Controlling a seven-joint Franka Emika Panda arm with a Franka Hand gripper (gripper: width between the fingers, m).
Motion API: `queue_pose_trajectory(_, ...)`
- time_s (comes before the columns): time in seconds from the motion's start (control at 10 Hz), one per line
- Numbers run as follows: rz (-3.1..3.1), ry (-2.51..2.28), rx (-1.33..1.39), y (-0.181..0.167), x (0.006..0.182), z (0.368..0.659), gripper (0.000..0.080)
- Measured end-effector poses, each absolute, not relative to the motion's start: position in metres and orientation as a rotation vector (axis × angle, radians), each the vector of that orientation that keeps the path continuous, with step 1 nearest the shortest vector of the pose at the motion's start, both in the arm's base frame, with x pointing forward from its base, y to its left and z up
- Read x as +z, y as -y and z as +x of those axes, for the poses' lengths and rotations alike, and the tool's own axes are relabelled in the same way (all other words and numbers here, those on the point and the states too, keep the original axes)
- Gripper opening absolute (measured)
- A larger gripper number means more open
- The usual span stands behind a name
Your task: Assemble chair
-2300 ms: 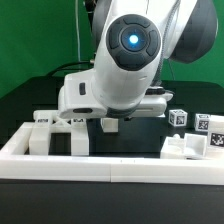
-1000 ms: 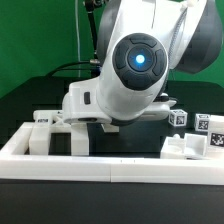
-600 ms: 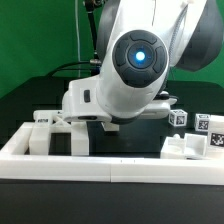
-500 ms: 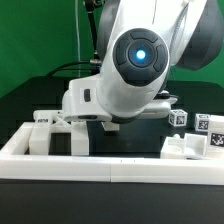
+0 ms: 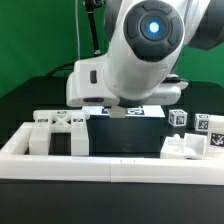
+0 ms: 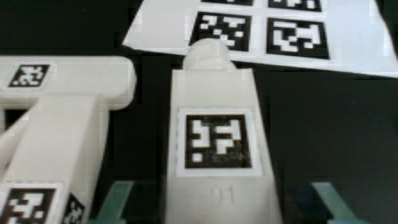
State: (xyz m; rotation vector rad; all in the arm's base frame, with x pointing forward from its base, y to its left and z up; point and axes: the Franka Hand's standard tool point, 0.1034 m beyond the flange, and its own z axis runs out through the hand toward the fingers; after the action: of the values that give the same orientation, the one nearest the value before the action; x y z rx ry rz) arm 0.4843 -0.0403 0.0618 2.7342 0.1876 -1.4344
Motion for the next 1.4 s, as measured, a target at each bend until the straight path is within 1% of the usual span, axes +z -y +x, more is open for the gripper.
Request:
queue_pose_trajectory(0.2,2.753,-0.192,-1.395,0.042,0.060,0.485,0.0288)
queue_pose_trajectory(0.3,2.788,-0.201,-1.314,0.043,0.057,0.493,0.0288)
queue_pose_trajectory(0.4,2.829,-0.204,-1.226,0.043,0.059,0.498,0.0288)
queue_pose_trajectory(0.5,2.863,-0.201,-1.155,0.043,0.066,0.504,0.0288)
queue_pose_trajectory(0.6,2.878,-0.189,-1.110,0.039,0.081,0.511,0.0289)
queue_pose_trajectory(0.7,2.922,-0.189,-1.017,0.034,0.090,0.525,0.0289)
queue_pose_trajectory(0.9,3.009,-0.163,-0.792,0.027,0.115,0.547,0.0289)
queue_pose_trajectory(1.0,3.038,-0.178,-0.646,0.025,0.116,0.554,0.0289)
queue_pose_trajectory(1.4,3.084,-0.186,-0.237,0.030,0.114,0.563,0.0289)
